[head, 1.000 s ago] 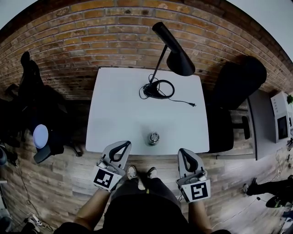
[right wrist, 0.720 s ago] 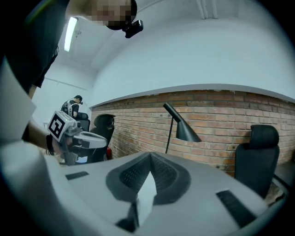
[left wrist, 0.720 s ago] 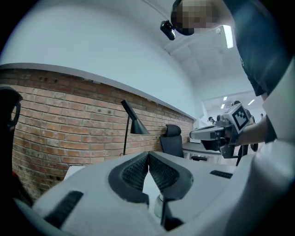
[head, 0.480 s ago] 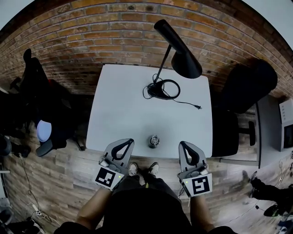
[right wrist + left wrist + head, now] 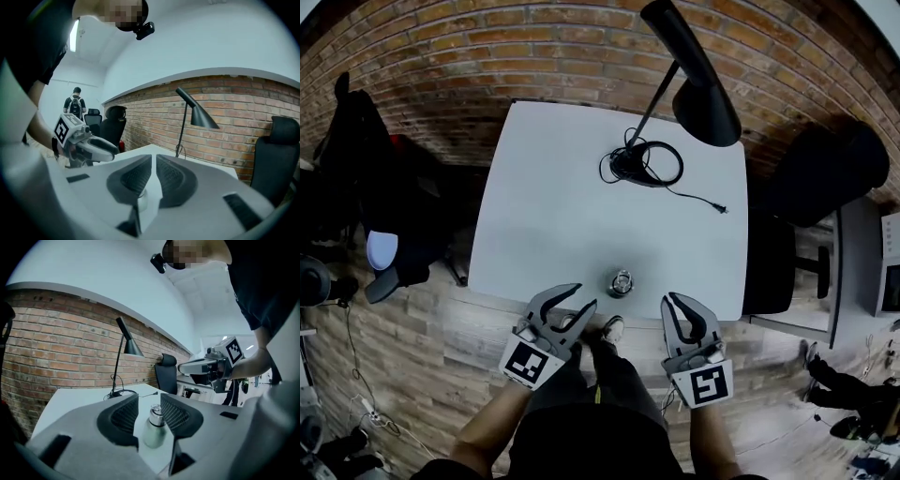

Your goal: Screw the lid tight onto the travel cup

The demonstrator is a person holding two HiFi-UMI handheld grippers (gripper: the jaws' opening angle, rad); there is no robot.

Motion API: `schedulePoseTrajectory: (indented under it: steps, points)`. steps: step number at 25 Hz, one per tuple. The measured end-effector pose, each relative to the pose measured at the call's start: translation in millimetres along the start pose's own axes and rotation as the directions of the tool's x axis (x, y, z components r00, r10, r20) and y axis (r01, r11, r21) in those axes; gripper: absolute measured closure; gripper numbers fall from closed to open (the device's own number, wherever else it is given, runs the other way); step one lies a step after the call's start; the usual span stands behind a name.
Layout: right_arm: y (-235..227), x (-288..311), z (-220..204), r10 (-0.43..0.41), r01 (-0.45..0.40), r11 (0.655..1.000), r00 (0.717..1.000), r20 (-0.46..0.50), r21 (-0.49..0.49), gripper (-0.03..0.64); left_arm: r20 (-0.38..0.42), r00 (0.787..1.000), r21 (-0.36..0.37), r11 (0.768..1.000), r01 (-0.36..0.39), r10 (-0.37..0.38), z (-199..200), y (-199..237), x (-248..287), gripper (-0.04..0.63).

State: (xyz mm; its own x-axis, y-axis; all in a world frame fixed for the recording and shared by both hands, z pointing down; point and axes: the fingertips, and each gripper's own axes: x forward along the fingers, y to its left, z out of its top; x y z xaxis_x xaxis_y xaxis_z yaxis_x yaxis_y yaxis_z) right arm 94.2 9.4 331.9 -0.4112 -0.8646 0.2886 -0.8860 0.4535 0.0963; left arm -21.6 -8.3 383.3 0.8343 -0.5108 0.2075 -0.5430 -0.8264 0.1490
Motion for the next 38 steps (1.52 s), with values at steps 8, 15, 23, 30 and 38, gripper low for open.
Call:
schedulePoseTrajectory:
  steps: [8,15,23,30,38]
  points:
    - [12,31,-37,0.130,-0.130,0.991,0.991,-0.044,-0.014,0.505,-0.019,0.997,-0.007,0.997,0.081,-0.081,-49,-8,39,0.387]
    - [32,48,-71,0.243,-0.244,0.970,0.967,-0.072,-0.004,0.422,-0.059,0.991,0.042,0.992,0.122,-0.119,-96,-9,59,0.288]
    - [44,61,-91,0.347,-0.347,0.938,0.932,-0.104,0.013,0.356,-0.027,0.993,-0.004,0.993,0.115,-0.115,-97,-9,81,0.255]
    - [48,72,-106,0.384,-0.384,0.923,0.917,-0.105,0.017,0.350,-0.038,0.988,-0.007,0.989,0.149,-0.150,-108,-12,97,0.249]
    - [53,83,-105,0.480,-0.483,0.875,0.874,-0.076,-0.023,0.341,-0.061,0.983,0.006,0.985,0.175,-0.174,-116,-14,100,0.249]
